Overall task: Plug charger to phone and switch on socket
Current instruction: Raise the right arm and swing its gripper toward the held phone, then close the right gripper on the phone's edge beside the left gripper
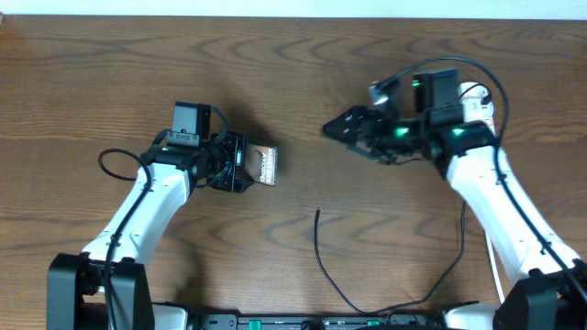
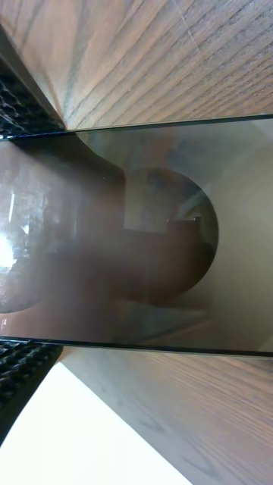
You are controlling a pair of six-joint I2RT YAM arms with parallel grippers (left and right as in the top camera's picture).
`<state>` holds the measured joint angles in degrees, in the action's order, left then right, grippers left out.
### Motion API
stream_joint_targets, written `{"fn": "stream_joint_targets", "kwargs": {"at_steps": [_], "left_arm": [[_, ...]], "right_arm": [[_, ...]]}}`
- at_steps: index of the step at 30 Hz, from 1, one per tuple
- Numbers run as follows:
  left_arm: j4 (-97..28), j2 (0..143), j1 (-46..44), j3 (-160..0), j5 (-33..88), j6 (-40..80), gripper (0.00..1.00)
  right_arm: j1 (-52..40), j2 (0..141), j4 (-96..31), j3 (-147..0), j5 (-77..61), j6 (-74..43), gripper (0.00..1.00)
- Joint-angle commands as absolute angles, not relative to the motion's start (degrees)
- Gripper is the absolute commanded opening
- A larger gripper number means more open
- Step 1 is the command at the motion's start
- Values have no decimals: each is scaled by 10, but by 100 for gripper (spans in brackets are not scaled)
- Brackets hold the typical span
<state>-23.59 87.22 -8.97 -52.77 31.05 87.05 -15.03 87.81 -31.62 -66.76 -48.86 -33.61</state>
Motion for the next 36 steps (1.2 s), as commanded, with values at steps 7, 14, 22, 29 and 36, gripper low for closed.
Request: {"fn": "stream_joint_targets", "kwargs": {"at_steps": [7, 14, 22, 29, 36], "left_arm": [[-235, 860, -123, -533, 226, 873, 7], [-231, 860, -124, -537, 226, 878, 7], [-230, 860, -124, -555, 249, 878, 7], [-219, 860, -124, -559, 284, 881, 7], [-219, 837, -124, -559, 289, 882, 7]], "right_arm": [[-193, 878, -306, -677, -489, -312, 99], [-213, 878, -310, -677, -379, -308, 99], [-294, 889, -284, -677, -310, -277, 99], [-313, 924, -262, -677, -339, -287, 96], [-314, 982, -239, -677, -385, -287, 96]]}}
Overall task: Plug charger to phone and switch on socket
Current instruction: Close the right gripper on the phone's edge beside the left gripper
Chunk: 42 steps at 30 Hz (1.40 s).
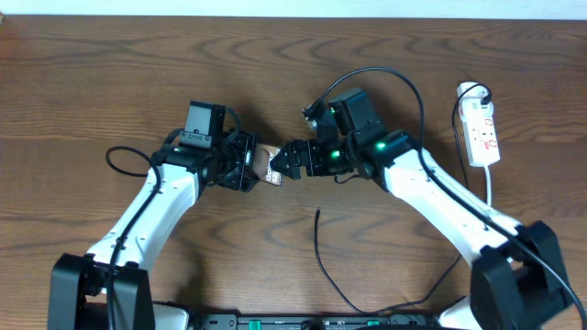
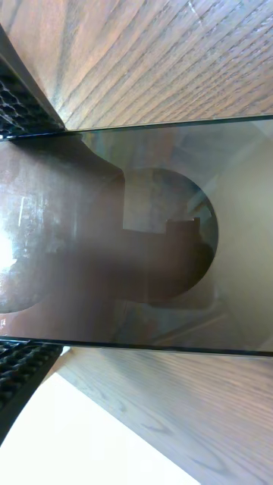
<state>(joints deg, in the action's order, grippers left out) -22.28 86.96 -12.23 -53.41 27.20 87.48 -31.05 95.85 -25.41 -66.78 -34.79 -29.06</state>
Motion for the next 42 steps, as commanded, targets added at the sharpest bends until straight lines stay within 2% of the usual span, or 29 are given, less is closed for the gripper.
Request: {"fn": "stream_joint_targets", "kwargs": {"at_steps": [1, 12, 14, 20, 29, 37, 42], "left_arm": [[-219, 832, -124, -559, 289, 882, 7], [-219, 815, -126, -559, 292, 885, 7], [-219, 815, -130, -559, 291, 887, 7], [-217, 815, -151, -559, 289, 906, 7], [-218, 815, -165, -559, 290, 927, 7], [-218, 815, -169, -559, 289, 938, 7], [-218, 815, -169, -559, 290, 938, 7]], "right_arm": [[-314, 988, -232, -677, -395, -287, 96], [-325, 1004, -190, -677, -434, -287, 93], [-327, 1004, -190, -677, -427, -287, 92], [-340, 1004, -190, -677, -374, -293, 82], [-351, 1004, -188, -677, -328, -297, 80], [-359, 1004, -184, -677, -316, -295, 64], [-367, 1004, -169, -677, -311, -291, 57]]}}
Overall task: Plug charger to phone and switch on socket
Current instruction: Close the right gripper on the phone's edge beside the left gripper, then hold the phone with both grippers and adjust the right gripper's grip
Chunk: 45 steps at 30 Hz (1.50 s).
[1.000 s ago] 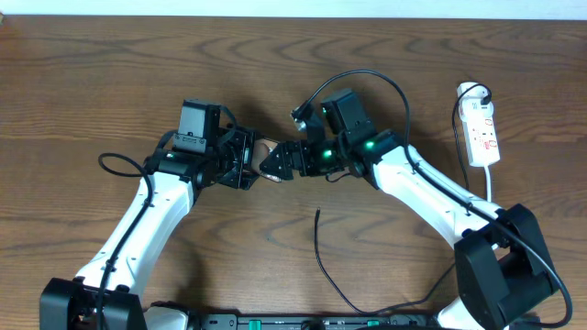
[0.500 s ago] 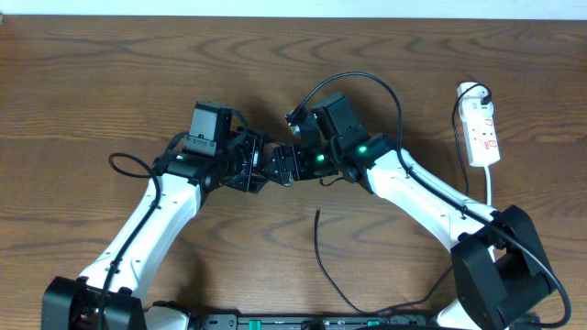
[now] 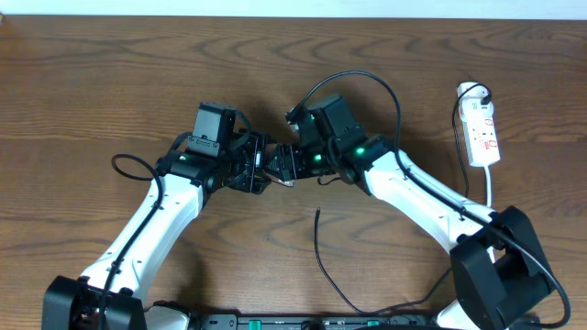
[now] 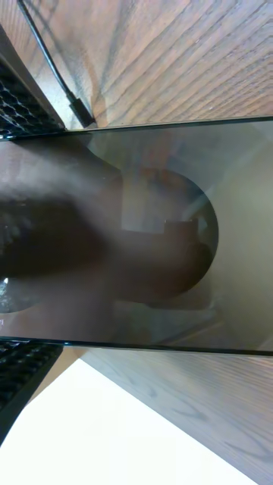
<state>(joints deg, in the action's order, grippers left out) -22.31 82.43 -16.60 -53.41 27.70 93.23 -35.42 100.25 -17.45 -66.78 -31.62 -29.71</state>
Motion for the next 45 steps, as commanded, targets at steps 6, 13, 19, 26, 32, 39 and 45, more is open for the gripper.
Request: {"fn": "stream_joint_targets", "kwargs": {"at_steps": [6, 13, 19, 26, 32, 39, 45], "left_arm": [[-220, 815, -169, -559, 290, 949, 7], [-222, 815, -169, -559, 290, 969, 7], [-222, 815, -169, -559, 289, 1007, 7], [-222, 815, -169, -559, 289, 1023, 7], [-222, 816, -169, -559, 289, 1023, 7], [-222, 816, -169, -559, 289, 1023, 7], [-222, 816, -169, -559, 289, 1023, 7]], "right_arm": [[-376, 1004, -169, -677, -279, -282, 46], [-383, 1004, -169, -677, -268, -282, 44], [-383, 1004, -169, -677, -264, -282, 42], [-383, 1004, -164, -677, -264, -282, 36], [-383, 1004, -164, -677, -264, -282, 29], [-383, 1004, -164, -677, -264, -282, 24], [-383, 1004, -164, -677, -264, -282, 22]]}}
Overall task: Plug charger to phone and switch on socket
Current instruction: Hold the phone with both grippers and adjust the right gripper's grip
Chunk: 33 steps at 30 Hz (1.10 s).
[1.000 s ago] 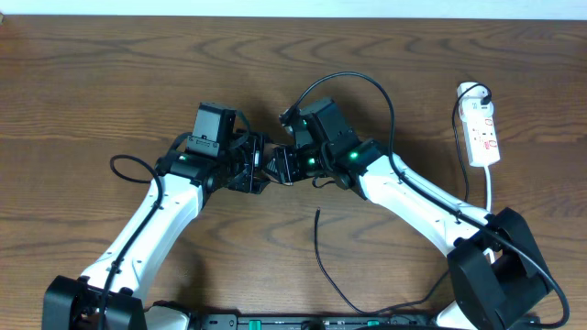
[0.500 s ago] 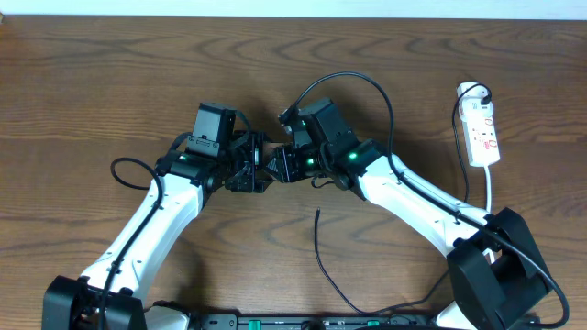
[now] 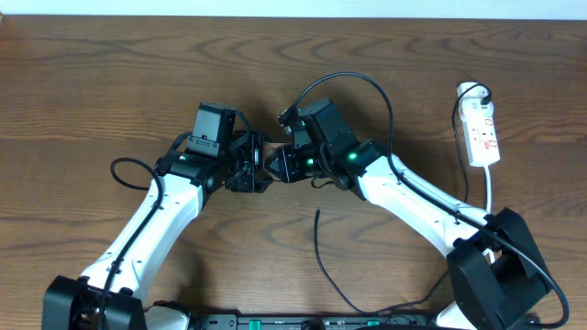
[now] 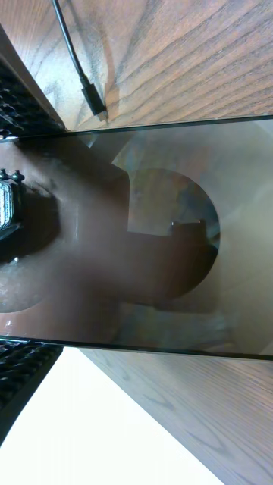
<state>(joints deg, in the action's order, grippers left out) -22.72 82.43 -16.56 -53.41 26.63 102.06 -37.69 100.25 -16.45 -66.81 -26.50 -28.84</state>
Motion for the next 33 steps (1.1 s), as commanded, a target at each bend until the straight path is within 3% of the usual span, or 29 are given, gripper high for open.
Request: {"fn": "stream_joint_targets", "kwargs": {"at_steps": [1, 33], "left_arm": [[-222, 816, -169, -559, 289, 1023, 7], [-222, 816, -169, -558, 278, 1023, 7]], "right_arm": [[-383, 1004, -164, -677, -264, -282, 21], [-383, 1004, -164, -677, -264, -283, 8]]}}
